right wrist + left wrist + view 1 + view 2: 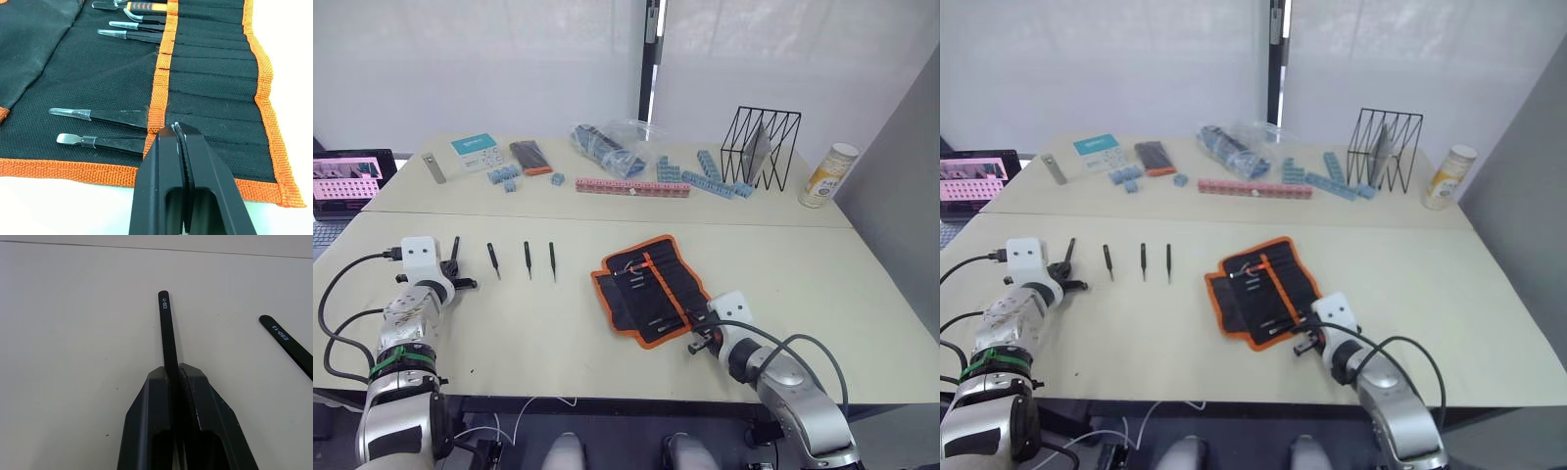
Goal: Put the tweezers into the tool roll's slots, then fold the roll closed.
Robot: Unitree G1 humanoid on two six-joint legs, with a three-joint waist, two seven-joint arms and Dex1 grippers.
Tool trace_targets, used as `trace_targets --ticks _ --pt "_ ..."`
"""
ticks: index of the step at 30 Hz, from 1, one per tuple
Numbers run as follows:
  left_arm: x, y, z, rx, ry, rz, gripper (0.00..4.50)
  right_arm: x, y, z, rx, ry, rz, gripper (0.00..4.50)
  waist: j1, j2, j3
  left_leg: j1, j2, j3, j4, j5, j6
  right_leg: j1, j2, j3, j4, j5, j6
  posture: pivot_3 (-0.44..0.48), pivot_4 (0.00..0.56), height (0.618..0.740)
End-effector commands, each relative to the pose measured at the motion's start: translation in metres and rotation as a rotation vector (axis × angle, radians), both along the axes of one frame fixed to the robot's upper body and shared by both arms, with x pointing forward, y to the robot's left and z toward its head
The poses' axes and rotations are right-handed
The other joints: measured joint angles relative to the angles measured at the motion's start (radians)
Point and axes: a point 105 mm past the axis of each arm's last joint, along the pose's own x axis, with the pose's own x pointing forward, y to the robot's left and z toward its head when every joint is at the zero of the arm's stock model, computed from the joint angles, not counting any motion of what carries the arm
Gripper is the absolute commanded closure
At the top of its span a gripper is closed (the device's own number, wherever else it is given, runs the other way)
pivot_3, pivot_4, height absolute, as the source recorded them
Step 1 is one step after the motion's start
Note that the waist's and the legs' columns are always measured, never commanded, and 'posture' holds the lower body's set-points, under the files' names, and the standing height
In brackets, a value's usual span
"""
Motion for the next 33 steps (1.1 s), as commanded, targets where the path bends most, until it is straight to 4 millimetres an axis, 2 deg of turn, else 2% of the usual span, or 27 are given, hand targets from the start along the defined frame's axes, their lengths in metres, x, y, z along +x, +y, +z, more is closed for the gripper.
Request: trace_targets --ticks 1,2,4,7,9,12,15,18,21,24,27,30,33 --pt "-0.005 0.008 0.024 0.068 -0.05 -0.026 4.48 -0.002 0.004 -0.006 -0.003 0.029 0.021 4.5 -0.006 -0.001 0.001 -0.001 0.0 0.0 0.0 0.0 0.0 0.0 0.0 0.0 0.0 0.0 0.0 0.0 0.15 0.721" --pt "-0.006 0.007 0.031 0.092 -0.062 -0.044 4.48 -0.002 0.004 -0.006 -0.005 0.029 0.021 4.5 -0.008 -0.002 0.001 -0.003 0.0 0.0 0.0 0.0 0.0 0.0 0.0 0.0 0.0 0.0 0.0 0.0 0.15 0.721" --pt "-0.011 0.002 0.06 0.151 -0.117 -0.129 4.48 -0.003 0.003 -0.006 -0.007 0.031 0.02 4.5 -0.013 -0.007 0.003 -0.006 0.0 0.0 -0.001 0.0 0.0 -0.002 0.001 0.0 0.0 0.0 0.0 0.0 0.15 0.721" --pt "-0.019 -0.021 0.092 0.217 -0.162 -0.292 4.48 -0.003 0.001 -0.007 -0.014 0.036 0.02 4.5 -0.01 -0.013 0.005 -0.006 0.001 0.0 -0.004 0.0 -0.001 -0.004 0.001 -0.001 0.0 0.0 0.0 0.0 0.15 0.721" --pt "-0.023 -0.055 0.111 0.23 -0.187 -0.465 4.48 -0.003 0.001 -0.007 -0.016 0.038 0.024 4.5 -0.008 -0.014 0.006 -0.006 0.001 0.0 -0.006 -0.001 -0.001 -0.004 0.001 -0.001 0.0 0.0 -0.001 0.0 0.15 0.721" --pt "-0.028 -0.094 0.121 0.223 -0.18 -0.645 4.48 -0.003 0.001 -0.007 -0.02 0.04 0.031 4.5 -0.004 -0.013 0.006 -0.006 0.001 0.001 -0.005 -0.001 -0.002 -0.003 0.0 -0.001 -0.002 0.0 -0.001 0.0 0.15 0.721" --pt "-0.031 -0.153 0.118 0.193 -0.112 -0.9 4.48 -0.001 0.002 -0.008 -0.022 0.042 0.039 4.5 -0.005 -0.012 0.007 -0.006 0.001 0.002 -0.005 -0.001 -0.002 -0.003 0.0 0.0 -0.003 0.0 -0.001 0.0 0.15 0.721" --pt "-0.031 -0.198 0.114 0.128 -0.058 -1.067 4.48 0.0 0.004 -0.007 -0.023 0.041 0.043 4.5 -0.005 -0.012 0.007 -0.006 0.001 0.002 -0.005 -0.001 -0.002 -0.003 0.0 0.0 -0.002 0.0 -0.001 0.0 0.15 0.721" --pt "-0.037 -0.236 0.099 0.126 0.039 -1.21 4.48 0.0 0.004 -0.007 -0.022 0.039 0.038 4.5 -0.012 -0.012 0.007 -0.006 0.001 0.002 -0.004 -0.001 -0.001 -0.003 0.001 0.001 -0.002 0.0 -0.001 0.0 0.15 0.721" --pt "-0.042 -0.253 0.081 0.161 0.14 -1.278 4.48 -0.002 0.005 -0.008 -0.021 0.043 0.033 4.5 -0.017 -0.012 0.007 -0.006 0.001 0.002 -0.004 0.002 0.004 -0.003 0.002 0.002 -0.001 0.0 0.0 0.0 0.15 0.721" --pt "-0.053 -0.259 0.061 0.206 0.266 -1.347 4.48 -0.006 0.006 -0.011 -0.019 0.049 0.029 4.5 -0.017 -0.012 0.007 -0.005 0.001 0.002 -0.004 0.002 0.007 -0.003 0.003 0.003 0.0 0.0 -0.001 0.0 0.15 0.721" --pt "-0.055 -0.26 0.055 0.227 0.335 -1.365 4.48 -0.01 0.005 -0.013 -0.024 0.057 0.019 4.5 -0.014 -0.012 0.007 -0.006 0.001 0.002 -0.004 0.002 0.007 -0.004 0.003 0.003 0.0 0.0 0.0 0.0 0.15 0.721" --pt "-0.051 -0.268 0.057 0.248 0.355 -1.37 4.48 -0.011 0.006 -0.015 -0.021 0.059 0.008 4.5 -0.007 -0.012 0.007 -0.007 0.001 0.002 -0.004 0.001 0.007 -0.004 0.003 0.003 -0.001 -0.001 0.0 0.0 0.15 0.721"
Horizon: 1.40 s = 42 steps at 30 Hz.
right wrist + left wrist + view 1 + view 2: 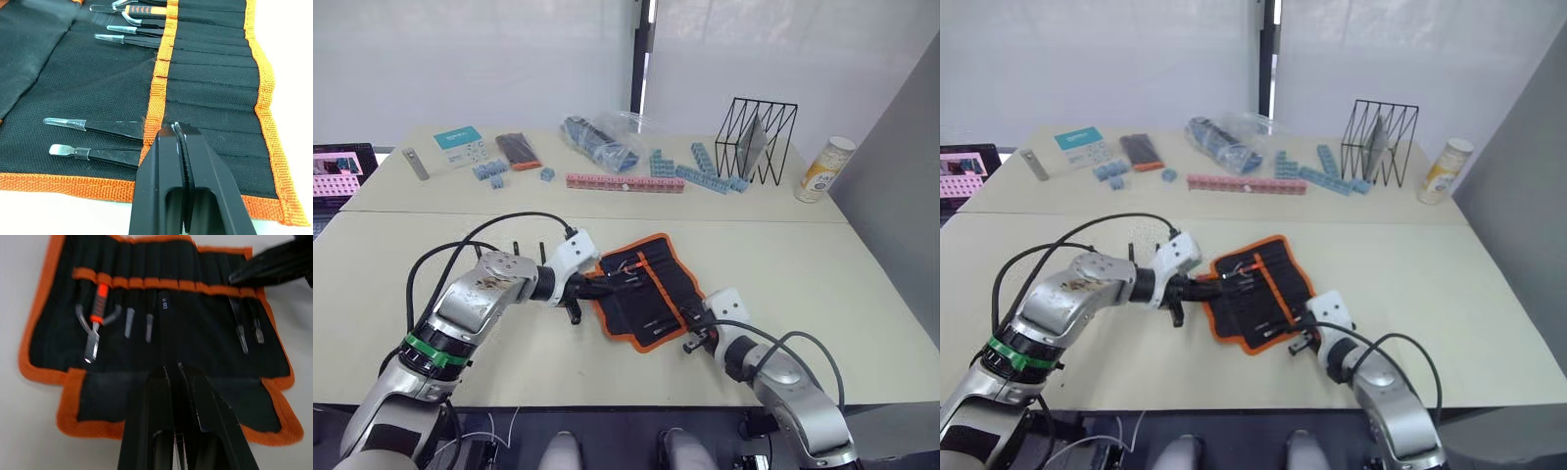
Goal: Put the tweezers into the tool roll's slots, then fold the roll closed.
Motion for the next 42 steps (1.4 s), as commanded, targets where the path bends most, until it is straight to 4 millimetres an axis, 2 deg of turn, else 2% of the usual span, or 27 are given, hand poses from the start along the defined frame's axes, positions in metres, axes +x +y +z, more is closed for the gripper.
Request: trace_targets --ticks 1,7,17,26,42 --pt "0.006 -0.013 0.017 0.018 -0.049 -0.035 4.48 -0.007 0.001 -0.017 -0.015 0.068 -0.011 4.5 0.002 0.0 0.0 0.0 0.0 0.0 0.001 0.0 -0.001 0.0 0.0 0.0 0.0 0.0 0.0 0.0 0.15 0.721" --pt "0.008 -0.029 0.02 0.082 -0.079 -0.085 4.48 -0.009 0.002 -0.018 -0.012 0.07 -0.022 4.5 0.0 0.0 0.0 -0.003 0.0 0.0 0.005 -0.001 -0.001 0.0 0.0 0.0 0.0 0.0 0.001 0.0 0.15 0.721" --pt "0.022 -0.036 0.011 0.19 -0.106 -0.05 4.48 -0.009 0.004 -0.016 -0.007 0.065 -0.028 4.5 0.001 0.0 0.0 -0.004 0.0 -0.001 0.005 0.0 0.001 -0.001 0.001 0.0 0.001 0.0 0.001 0.0 0.15 0.721" --pt "0.019 -0.057 0.001 0.2 -0.11 -0.107 4.48 -0.009 0.006 -0.016 -0.01 0.062 -0.019 4.5 0.003 0.0 0.0 -0.004 0.0 -0.001 0.006 0.0 0.001 0.001 0.001 0.0 0.001 0.0 0.001 0.0 0.15 0.721" --pt "0.038 -0.089 -0.006 0.199 -0.164 -0.118 4.48 -0.016 0.012 -0.018 -0.02 0.08 0.014 4.5 0.003 0.001 0.0 -0.004 -0.001 -0.004 0.007 0.0 0.001 0.001 0.001 0.0 0.003 0.0 0.001 0.0 0.15 0.721"
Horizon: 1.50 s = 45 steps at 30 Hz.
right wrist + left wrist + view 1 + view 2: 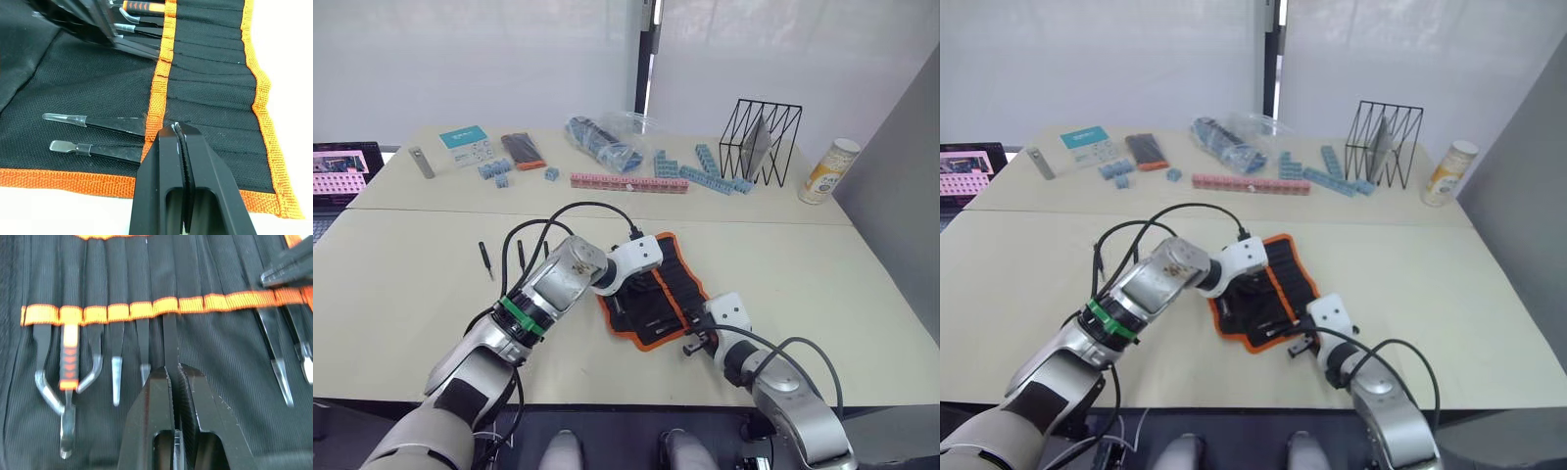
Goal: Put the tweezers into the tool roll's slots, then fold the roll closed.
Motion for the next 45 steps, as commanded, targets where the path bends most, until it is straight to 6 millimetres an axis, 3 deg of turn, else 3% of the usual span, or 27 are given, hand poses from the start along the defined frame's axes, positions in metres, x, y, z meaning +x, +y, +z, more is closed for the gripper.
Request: trace_targets --ticks 1,7,13,17,20,27,30,33,37,39,45 --pt "0.005 -0.017 0.008 -0.001 -0.059 -0.045 4.48 -0.011 0.01 -0.017 -0.002 0.091 0.048 4.5 0.001 0.0 0.0 0.0 0.0 0.0 0.0 0.0 0.0 0.0 0.0 0.0 0.0 0.0 0.0 0.0 0.15 0.721" --pt "0.01 -0.037 -0.004 -0.015 -0.067 -0.069 4.48 -0.014 0.015 -0.017 -0.001 0.098 0.065 4.5 0.001 0.0 0.0 0.0 -0.001 -0.001 0.0 0.0 0.0 0.001 0.0 0.0 0.0 0.0 0.0 0.0 0.15 0.721" --pt "0.015 -0.036 -0.017 0.005 -0.08 -0.068 4.48 -0.018 0.016 -0.018 0.0 0.105 0.068 4.5 0.004 0.001 -0.001 0.0 -0.002 -0.003 0.002 0.0 0.0 0.003 0.0 0.0 0.0 0.0 0.001 0.0 0.15 0.721" --pt "0.015 -0.031 -0.014 0.004 -0.09 -0.072 4.48 -0.018 0.014 -0.019 -0.004 0.108 0.06 4.5 0.003 0.001 -0.001 0.0 -0.002 -0.003 0.004 0.0 0.0 0.004 0.0 0.0 0.0 0.0 0.001 0.0 0.15 0.721" --pt "0.018 -0.024 -0.001 -0.008 -0.131 -0.075 4.48 -0.016 0.012 -0.019 -0.012 0.107 0.049 4.5 0.002 0.001 -0.001 0.0 -0.002 -0.003 0.004 0.0 0.0 0.003 0.0 0.0 0.0 0.0 0.001 0.0 0.15 0.721" --pt "0.008 0.004 0.041 -0.09 -0.156 -0.061 2.09 -0.013 0.009 -0.022 -0.027 0.112 0.041 4.5 -0.012 0.002 -0.001 0.001 -0.002 -0.004 0.002 0.0 0.0 0.001 0.001 0.001 0.006 0.0 0.001 0.0 0.15 0.721" --pt "-0.004 0.022 0.062 -0.185 -0.145 -0.024 1.11 -0.012 0.007 -0.024 -0.034 0.117 0.042 4.5 -0.011 0.002 -0.001 0.002 -0.002 -0.004 0.001 0.0 0.0 0.0 0.001 0.001 0.009 -0.001 0.0 0.0 0.15 0.721" --pt "-0.007 0.062 0.073 -0.274 -0.177 0.107 0.14 -0.011 0.006 -0.025 -0.04 0.119 0.047 4.5 -0.016 0.002 -0.001 0.004 -0.002 -0.004 0.001 0.0 0.0 0.001 0.0 0.001 0.01 -0.001 0.0 0.0 0.15 0.721" --pt "-0.011 0.116 0.069 -0.351 -0.292 0.288 0.06 -0.01 0.006 -0.024 -0.045 0.116 0.063 4.5 -0.023 0.003 0.0 0.007 -0.002 -0.004 0.0 0.0 0.0 0.002 0.0 0.001 0.013 -0.003 -0.002 0.0 0.15 0.721" --pt "-0.024 0.154 0.054 -0.393 -0.301 0.445 0.06 -0.008 0.008 -0.022 -0.044 0.111 0.082 4.5 -0.026 0.003 0.0 0.007 -0.002 -0.004 0.0 0.0 0.0 0.002 0.0 0.001 0.013 -0.003 -0.002 0.0 0.15 0.721" --pt "-0.072 0.206 0.029 -0.533 -0.342 0.713 0.06 -0.007 0.008 -0.022 -0.052 0.116 0.121 4.5 -0.021 -0.001 -0.001 0.008 -0.001 -0.004 0.001 -0.001 -0.001 0.002 0.0 0.0 0.012 -0.003 -0.002 0.0 0.15 0.721"
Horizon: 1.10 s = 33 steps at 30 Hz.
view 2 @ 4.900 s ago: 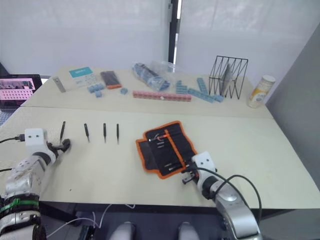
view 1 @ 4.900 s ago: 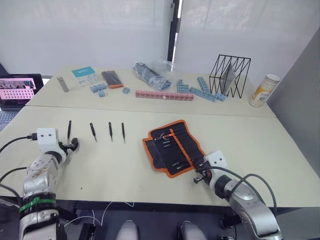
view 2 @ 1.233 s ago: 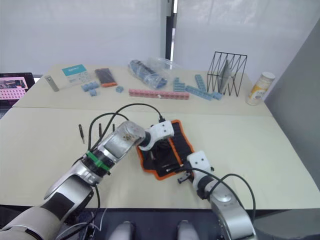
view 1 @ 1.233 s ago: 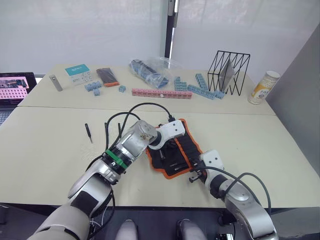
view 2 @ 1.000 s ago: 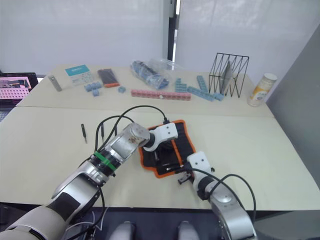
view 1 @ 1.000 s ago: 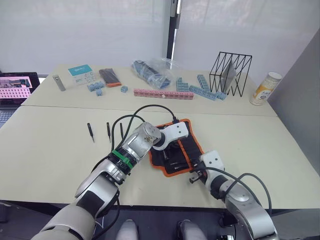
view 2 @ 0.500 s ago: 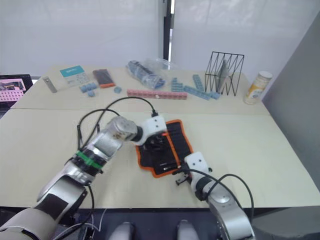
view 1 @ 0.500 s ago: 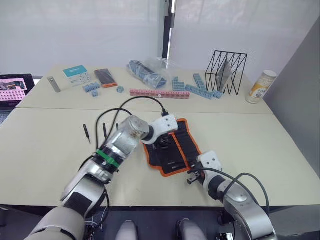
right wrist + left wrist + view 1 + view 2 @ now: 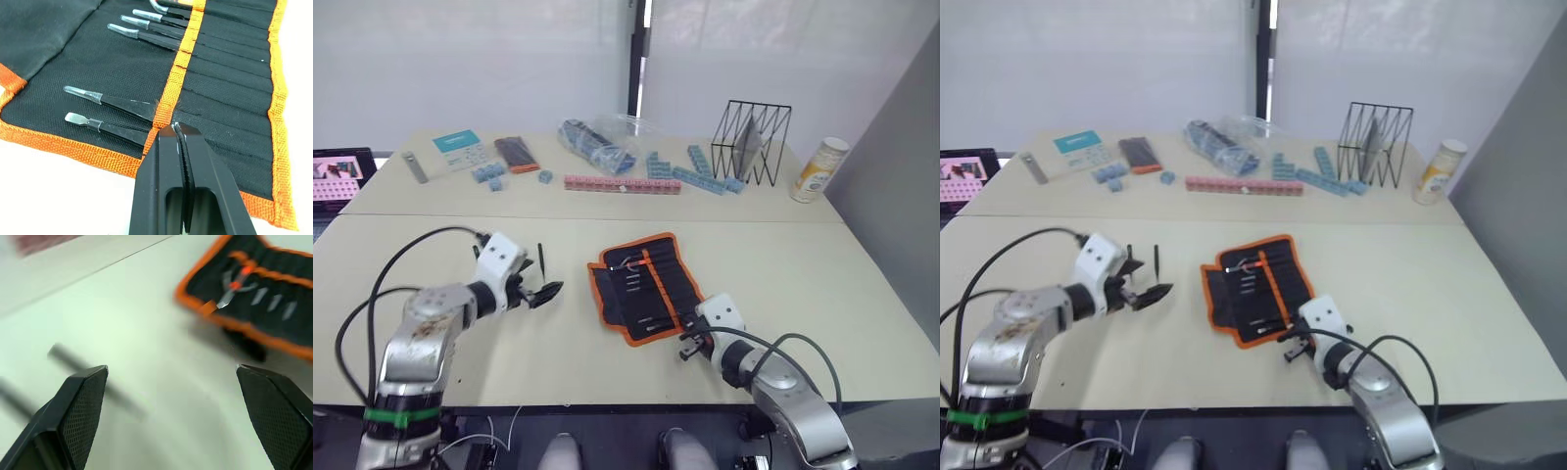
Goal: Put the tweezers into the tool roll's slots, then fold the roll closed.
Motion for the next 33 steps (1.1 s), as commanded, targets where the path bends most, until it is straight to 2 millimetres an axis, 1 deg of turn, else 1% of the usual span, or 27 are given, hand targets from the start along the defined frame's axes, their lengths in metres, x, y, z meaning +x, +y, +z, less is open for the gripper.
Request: trace_targets --ticks 1,4,6,7,8,10,12,15,18,23,26,30,33 --pt "-0.034 0.027 0.011 -0.025 -0.134 0.137 0.06 -0.008 0.002 -0.02 -0.006 0.092 0.039 4.5 -0.001 -0.001 -0.001 0.0 0.0 0.001 0.0 -0.001 -0.002 0.0 0.0 0.0 -0.001 0.0 0.0 0.0 0.15 0.721" --pt "-0.068 0.049 0.001 -0.014 -0.144 0.259 0.06 -0.01 0.001 -0.021 -0.008 0.099 0.048 4.5 -0.005 -0.001 -0.001 0.001 0.001 0.002 -0.001 -0.004 -0.006 0.0 -0.001 0.0 -0.001 -0.001 -0.001 0.0 0.15 0.721" --pt "-0.082 0.055 -0.002 0.003 -0.147 0.309 0.06 -0.011 0.002 -0.022 -0.008 0.104 0.055 4.5 0.0 -0.002 -0.001 0.002 0.002 0.002 -0.001 -0.004 -0.007 -0.001 -0.001 -0.001 -0.001 -0.002 -0.003 0.0 0.15 0.721" --pt "-0.094 0.06 -0.009 0.021 -0.124 0.355 0.06 -0.012 0.002 -0.023 -0.007 0.108 0.061 4.5 0.003 -0.002 -0.001 0.002 0.002 0.002 -0.001 -0.005 -0.007 -0.001 -0.001 -0.001 -0.001 -0.002 -0.003 0.0 0.15 0.721" --pt "-0.105 0.063 -0.015 0.021 -0.104 0.396 0.06 -0.012 0.003 -0.024 -0.008 0.11 0.064 4.5 0.003 -0.002 -0.002 0.003 0.002 0.002 0.0 -0.006 -0.009 -0.003 -0.001 -0.001 -0.003 -0.004 -0.004 0.0 0.15 0.721" --pt "-0.121 0.061 -0.024 0.022 -0.069 0.423 0.06 -0.012 0.003 -0.026 -0.008 0.113 0.068 4.5 -0.004 -0.001 -0.002 0.005 0.002 0.002 -0.001 -0.007 -0.011 0.0 -0.001 -0.001 -0.012 -0.004 -0.004 0.0 0.15 0.721" --pt "-0.126 0.061 -0.026 0.022 -0.059 0.437 0.06 -0.012 0.004 -0.026 -0.005 0.112 0.069 4.5 -0.007 0.0 -0.002 0.003 0.002 0.003 0.001 -0.007 -0.011 0.0 -0.002 -0.001 -0.016 -0.004 -0.004 0.0 0.15 0.721" --pt "-0.126 0.063 -0.027 0.027 -0.064 0.453 0.06 -0.011 0.005 -0.026 -0.003 0.11 0.074 4.5 -0.012 -0.001 -0.002 0.0 0.002 0.003 0.003 -0.007 -0.011 -0.001 -0.002 -0.001 -0.02 -0.004 -0.004 0.0 0.15 0.721" --pt "-0.127 0.07 -0.031 0.043 -0.065 0.469 0.06 -0.01 0.007 -0.026 -0.001 0.109 0.082 4.5 -0.018 -0.001 -0.003 -0.003 0.003 0.004 0.003 -0.007 -0.011 0.0 -0.002 -0.002 -0.029 -0.004 -0.004 0.0 0.15 0.721" --pt "-0.124 0.074 -0.036 0.049 -0.069 0.464 0.06 -0.01 0.007 -0.027 0.003 0.107 0.084 4.5 -0.025 -0.002 -0.003 -0.002 0.004 0.007 0.001 -0.009 -0.011 -0.001 -0.002 -0.001 -0.029 -0.003 -0.004 0.0 0.15 0.721" --pt "-0.117 0.076 -0.04 0.047 -0.069 0.464 0.06 -0.01 0.008 -0.027 0.004 0.107 0.082 4.5 -0.026 -0.002 -0.003 0.0 0.004 0.007 -0.001 -0.009 -0.011 -0.002 -0.002 -0.001 -0.026 -0.003 -0.004 0.0 0.15 0.721" --pt "-0.092 0.077 -0.044 0.008 -0.076 0.533 0.06 -0.008 0.008 -0.027 0.005 0.104 0.078 4.5 -0.021 -0.002 -0.003 0.001 0.004 0.007 -0.001 -0.009 -0.011 -0.001 -0.002 -0.001 -0.025 -0.003 -0.004 0.0 0.15 0.721" --pt "-0.071 0.073 -0.045 -0.02 -0.081 0.591 0.06 -0.007 0.007 -0.025 0.005 0.098 0.073 4.5 -0.018 -0.004 -0.004 0.002 0.004 0.007 0.0 -0.009 -0.011 0.0 -0.001 -0.001 -0.025 -0.003 -0.003 0.0 0.15 0.721"
